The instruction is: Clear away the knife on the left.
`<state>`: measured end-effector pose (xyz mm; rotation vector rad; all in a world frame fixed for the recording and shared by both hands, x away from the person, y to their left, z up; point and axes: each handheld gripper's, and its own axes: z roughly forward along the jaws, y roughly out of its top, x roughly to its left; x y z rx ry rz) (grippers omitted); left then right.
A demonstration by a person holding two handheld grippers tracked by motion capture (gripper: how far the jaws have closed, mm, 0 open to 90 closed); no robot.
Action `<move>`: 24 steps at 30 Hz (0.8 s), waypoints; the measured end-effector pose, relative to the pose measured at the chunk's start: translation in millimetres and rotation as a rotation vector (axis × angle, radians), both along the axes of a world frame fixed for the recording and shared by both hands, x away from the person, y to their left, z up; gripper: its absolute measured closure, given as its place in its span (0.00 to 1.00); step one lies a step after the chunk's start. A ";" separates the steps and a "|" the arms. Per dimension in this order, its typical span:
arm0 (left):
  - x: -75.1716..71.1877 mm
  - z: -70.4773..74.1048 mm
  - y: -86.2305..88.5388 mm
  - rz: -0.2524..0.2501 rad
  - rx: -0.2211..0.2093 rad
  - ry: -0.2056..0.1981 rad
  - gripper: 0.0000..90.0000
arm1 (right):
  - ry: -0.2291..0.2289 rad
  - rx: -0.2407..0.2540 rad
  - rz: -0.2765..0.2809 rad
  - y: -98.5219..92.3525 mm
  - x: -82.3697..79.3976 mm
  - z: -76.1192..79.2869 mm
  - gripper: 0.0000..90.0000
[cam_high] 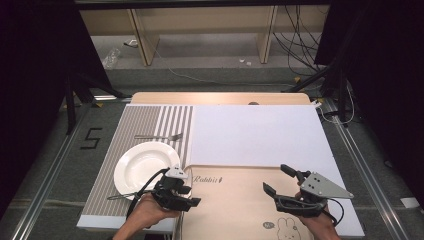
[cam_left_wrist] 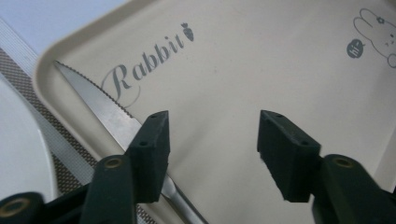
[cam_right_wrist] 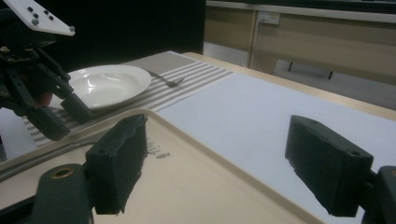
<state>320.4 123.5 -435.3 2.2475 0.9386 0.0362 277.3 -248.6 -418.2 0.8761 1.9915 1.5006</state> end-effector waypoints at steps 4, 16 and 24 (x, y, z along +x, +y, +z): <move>1.3 6.3 4.0 0.030 -0.038 -0.024 0.38 | -0.003 0.009 0.000 -0.3 0.2 0.0 0.24; 5.5 27.0 23.6 0.111 -0.125 -0.101 0.28 | -0.005 0.015 -0.005 -0.8 0.1 0.2 0.24; 7.9 37.1 34.0 0.150 -0.159 -0.133 0.26 | -0.008 0.017 -0.009 -1.9 0.4 0.2 0.24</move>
